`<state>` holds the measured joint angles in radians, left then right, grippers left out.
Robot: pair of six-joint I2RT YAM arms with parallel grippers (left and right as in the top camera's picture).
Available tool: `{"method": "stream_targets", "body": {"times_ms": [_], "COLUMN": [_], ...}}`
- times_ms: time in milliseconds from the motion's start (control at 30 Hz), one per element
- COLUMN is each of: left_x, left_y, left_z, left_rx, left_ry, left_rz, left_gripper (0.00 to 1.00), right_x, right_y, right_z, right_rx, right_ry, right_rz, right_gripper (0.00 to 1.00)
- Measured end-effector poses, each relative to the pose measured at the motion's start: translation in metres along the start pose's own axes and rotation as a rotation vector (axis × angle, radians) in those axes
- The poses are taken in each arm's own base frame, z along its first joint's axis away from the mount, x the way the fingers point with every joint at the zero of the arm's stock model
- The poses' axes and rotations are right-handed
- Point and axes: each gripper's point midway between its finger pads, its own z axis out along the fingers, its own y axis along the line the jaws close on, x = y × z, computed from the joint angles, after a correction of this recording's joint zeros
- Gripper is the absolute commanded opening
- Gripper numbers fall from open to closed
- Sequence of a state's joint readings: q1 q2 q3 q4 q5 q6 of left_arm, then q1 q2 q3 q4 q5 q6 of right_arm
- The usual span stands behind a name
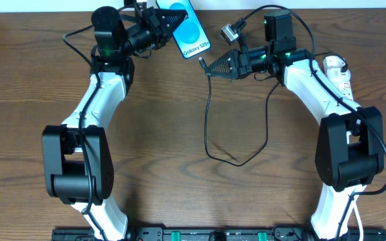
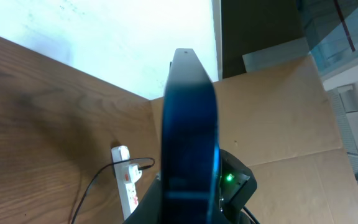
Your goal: Plug charger to phone and switch on socket
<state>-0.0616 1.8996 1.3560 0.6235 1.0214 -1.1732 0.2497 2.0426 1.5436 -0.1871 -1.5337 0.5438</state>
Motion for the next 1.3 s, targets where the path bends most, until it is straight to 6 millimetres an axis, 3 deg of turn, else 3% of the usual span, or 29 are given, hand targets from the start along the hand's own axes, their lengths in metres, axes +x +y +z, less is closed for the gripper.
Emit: {"method": "stream_targets", "body": {"times_ms": [1300], "left_x": [0.011], "left_y": [-0.004], "left_z": [0.007], "left_rx": [0.013], "left_ry": [0.038], "left_rz": [0.023], "left_gripper": [0.07], "right_x": [-0.005], "right_y": [-0.002], "right_z": [-0.005], "right_rx": [0.016], "right_ry": [-0.019], "right_rz": [-0.033], "right_gripper": [0.01]}}
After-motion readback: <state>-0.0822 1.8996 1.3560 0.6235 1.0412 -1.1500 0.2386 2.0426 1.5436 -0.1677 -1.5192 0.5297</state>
